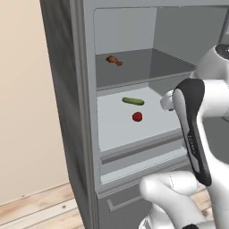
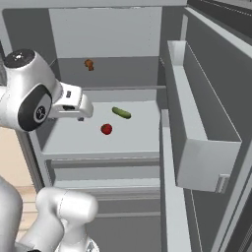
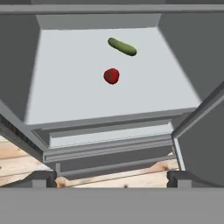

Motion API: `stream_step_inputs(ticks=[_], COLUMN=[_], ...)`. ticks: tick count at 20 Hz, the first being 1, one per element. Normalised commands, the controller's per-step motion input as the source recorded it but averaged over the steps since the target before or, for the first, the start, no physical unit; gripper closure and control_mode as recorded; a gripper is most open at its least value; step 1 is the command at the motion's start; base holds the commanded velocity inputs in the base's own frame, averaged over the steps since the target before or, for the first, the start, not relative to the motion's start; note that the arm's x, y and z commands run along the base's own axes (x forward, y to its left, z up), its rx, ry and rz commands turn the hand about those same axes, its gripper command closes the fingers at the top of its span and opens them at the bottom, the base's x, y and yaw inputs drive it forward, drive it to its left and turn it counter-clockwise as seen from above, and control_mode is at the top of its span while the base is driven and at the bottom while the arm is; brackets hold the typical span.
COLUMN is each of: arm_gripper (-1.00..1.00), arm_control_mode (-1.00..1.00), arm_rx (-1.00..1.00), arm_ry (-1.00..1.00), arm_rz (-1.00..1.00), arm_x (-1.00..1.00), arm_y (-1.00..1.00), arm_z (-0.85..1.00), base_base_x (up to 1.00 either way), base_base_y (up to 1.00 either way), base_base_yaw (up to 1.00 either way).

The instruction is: Transport the fish and tomato to the fridge. Place the fish on the rack containing meat and place the tomato on the rack containing the vegetable, ensuring meats and vegetables are on different racks.

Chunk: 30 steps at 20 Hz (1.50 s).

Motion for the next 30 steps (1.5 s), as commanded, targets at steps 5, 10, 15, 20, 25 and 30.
stream_step_inputs(ticks=[5, 10, 15, 20, 25, 30], arm_gripper=[-1.0, -1.0, -1.0, -1.0, -1.0, -1.0], arm_control_mode=[-1.0, -1.0, -1.0, -1.0, 1.0, 1.0], arm_rx=[0.0, 0.0, 0.0, 0.0, 0.0, 0.0], arm_ry=[-0.05, -0.18, -0.27, -0.25, -0.01, 0.0], arm_rz=[-0.02, 0.0, 0.0, 0.0, 0.0, 0.0], arm_x=[-0.66, -0.53, -0.57, -0.45, -0.09, 0.0], arm_y=[0.0, 0.0, 0.0, 0.0, 0.0, 0.0], arm_z=[0.0, 0.0, 0.13, 0.38, 0.15, 0.0], base_base_x=[0.0, 0.0, 0.0, 0.0, -0.44, -0.75], base_base_y=[0.0, 0.0, 0.0, 0.0, 0.0, 0.02], base_base_yaw=[0.0, 0.0, 0.0, 0.0, 0.0, 0.0])
